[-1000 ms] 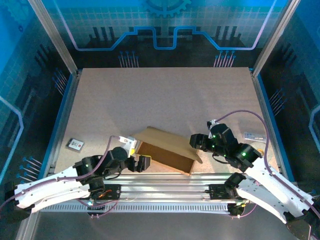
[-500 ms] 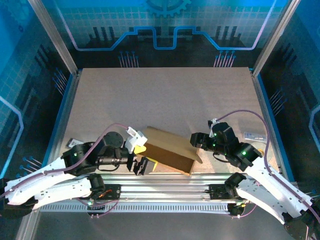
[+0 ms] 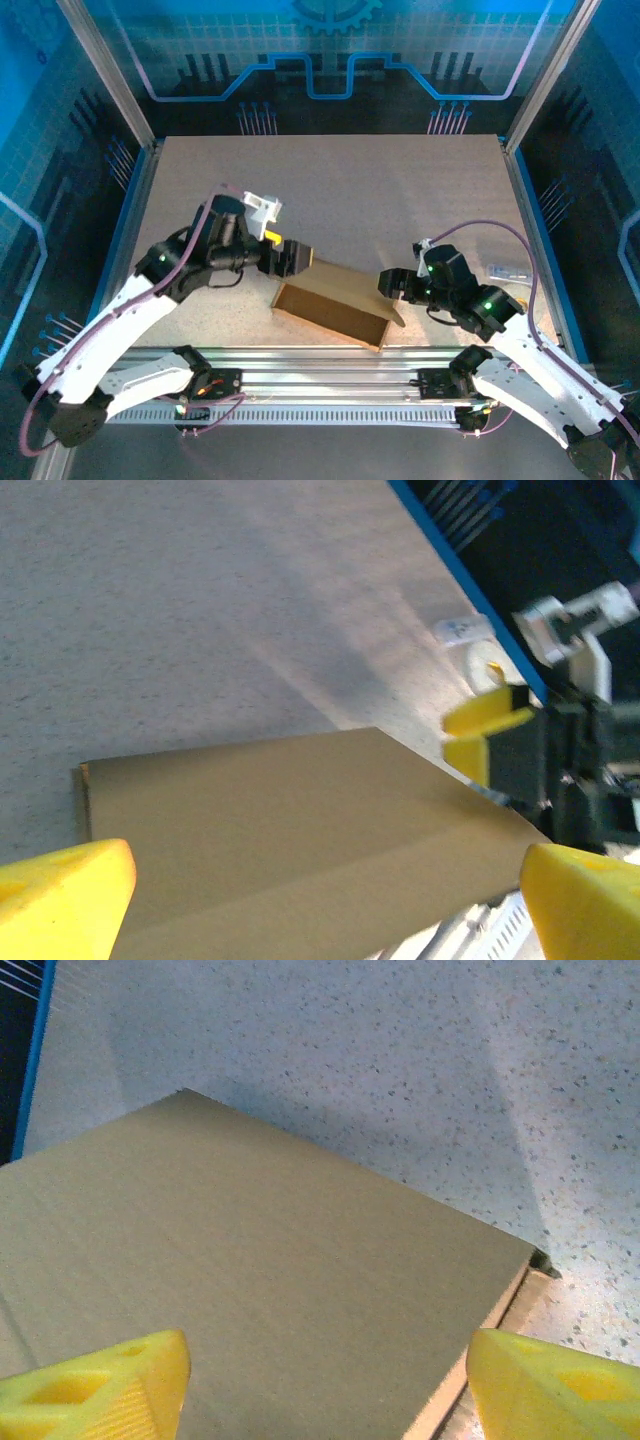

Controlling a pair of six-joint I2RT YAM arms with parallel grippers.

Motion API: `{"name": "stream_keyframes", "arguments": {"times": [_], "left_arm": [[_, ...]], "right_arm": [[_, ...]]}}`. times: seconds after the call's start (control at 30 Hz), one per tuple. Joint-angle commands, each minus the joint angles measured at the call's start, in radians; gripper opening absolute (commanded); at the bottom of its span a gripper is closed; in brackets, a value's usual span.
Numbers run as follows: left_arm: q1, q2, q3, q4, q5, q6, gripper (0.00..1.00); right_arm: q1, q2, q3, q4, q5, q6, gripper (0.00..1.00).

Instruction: Fold the paper box

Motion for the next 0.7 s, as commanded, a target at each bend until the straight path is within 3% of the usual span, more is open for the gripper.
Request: {"name": "stream_keyframes", "arguments": {"times": [0.0, 0.13, 0.3, 0.43, 0.67], "left_arm": [[0.048, 0.061, 0.047, -0.084, 0.068, 0.038, 0.99], [0.075, 0.118, 0.029, -0.113, 0.089, 0.050, 0.93], [0.075, 0.145, -0.044, -0.063, 0.237, 0.045, 0.78], [0.074, 0.138, -0.105, -0.040, 0.299, 0.030, 0.73], [0.071, 0.115, -0.275, 0.028, 0.307, -0.031, 0.69]], "right_arm": [[-0.014, -0.001, 0.025, -0.086, 0.003, -0.011, 0.75], [-0.014, -0.017, 0.005, -0.098, -0.001, 0.005, 0.75], [-0.014, -0.003, -0.031, -0.069, -0.049, 0.011, 0.62], [-0.013, 0.004, -0.056, -0.055, -0.056, 0.021, 0.55], [-0.011, 0.024, -0.108, 0.002, -0.061, 0.045, 0.44]]}}
